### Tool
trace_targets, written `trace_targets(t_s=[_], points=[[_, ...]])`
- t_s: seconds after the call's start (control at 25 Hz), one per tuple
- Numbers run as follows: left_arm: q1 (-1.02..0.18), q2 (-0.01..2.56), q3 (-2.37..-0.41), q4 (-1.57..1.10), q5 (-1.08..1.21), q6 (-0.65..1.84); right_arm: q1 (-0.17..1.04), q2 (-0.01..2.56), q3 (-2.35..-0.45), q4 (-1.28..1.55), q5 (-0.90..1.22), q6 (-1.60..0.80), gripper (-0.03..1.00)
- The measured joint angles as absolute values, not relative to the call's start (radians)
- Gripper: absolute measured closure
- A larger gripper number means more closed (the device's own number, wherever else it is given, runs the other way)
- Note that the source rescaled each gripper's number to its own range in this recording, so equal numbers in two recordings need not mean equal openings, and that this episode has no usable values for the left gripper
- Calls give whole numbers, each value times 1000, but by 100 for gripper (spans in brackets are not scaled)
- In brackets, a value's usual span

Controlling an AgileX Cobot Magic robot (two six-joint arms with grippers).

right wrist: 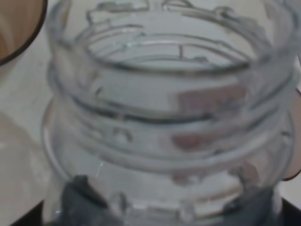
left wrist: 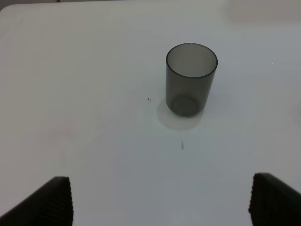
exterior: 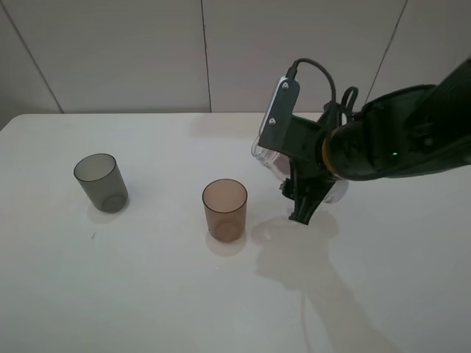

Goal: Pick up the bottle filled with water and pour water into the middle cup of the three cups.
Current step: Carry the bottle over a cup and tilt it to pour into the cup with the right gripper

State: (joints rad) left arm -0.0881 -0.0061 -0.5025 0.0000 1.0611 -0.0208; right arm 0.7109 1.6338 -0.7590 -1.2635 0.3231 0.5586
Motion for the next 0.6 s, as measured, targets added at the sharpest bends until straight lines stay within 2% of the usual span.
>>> trace_targets(t_s=[0.32,0.6], points=[[-88,-6,-503,0,1061,-21,779,1684,-765,-1390,368,566,95],[-88,-6,-503,0,1061,-21,780,1730,-765,-1539,477,570,95]])
